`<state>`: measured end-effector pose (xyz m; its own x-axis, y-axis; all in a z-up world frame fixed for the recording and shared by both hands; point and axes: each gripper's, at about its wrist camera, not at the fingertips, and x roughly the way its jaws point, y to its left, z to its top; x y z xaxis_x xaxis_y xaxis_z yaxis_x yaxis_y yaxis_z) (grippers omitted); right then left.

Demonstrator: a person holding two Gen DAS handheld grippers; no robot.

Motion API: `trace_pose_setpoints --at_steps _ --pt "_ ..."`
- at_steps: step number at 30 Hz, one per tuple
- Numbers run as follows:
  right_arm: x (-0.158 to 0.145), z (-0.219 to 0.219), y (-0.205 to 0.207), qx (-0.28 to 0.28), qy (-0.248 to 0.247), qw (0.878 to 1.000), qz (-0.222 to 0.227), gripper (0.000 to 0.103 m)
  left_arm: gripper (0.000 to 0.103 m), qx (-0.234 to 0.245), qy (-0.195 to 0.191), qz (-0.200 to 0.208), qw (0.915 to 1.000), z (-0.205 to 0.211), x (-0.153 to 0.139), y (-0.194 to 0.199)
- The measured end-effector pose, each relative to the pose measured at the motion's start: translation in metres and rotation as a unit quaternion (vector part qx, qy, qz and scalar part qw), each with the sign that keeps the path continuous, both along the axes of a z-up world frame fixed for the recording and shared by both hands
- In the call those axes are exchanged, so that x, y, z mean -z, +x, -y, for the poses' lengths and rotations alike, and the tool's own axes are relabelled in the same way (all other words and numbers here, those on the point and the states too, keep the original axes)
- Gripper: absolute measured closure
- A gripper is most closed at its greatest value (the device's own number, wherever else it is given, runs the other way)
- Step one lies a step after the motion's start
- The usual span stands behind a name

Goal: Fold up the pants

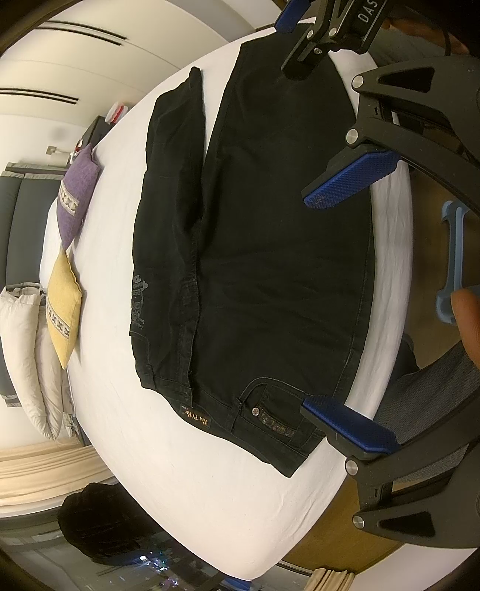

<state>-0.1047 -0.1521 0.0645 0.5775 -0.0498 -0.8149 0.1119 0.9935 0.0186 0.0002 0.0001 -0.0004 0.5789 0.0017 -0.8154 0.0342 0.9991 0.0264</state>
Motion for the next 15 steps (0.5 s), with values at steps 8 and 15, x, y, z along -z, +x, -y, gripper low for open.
trace_pose_setpoints --at_steps 8,15 --pt "0.013 -0.002 0.000 -0.001 0.004 1.000 -0.004 0.000 0.000 0.004 0.007 0.006 1.0000 0.002 0.002 0.001" --pt "0.012 0.002 0.010 -0.007 0.013 1.000 -0.010 0.000 0.000 0.017 0.005 0.008 0.9998 0.005 0.008 0.005"
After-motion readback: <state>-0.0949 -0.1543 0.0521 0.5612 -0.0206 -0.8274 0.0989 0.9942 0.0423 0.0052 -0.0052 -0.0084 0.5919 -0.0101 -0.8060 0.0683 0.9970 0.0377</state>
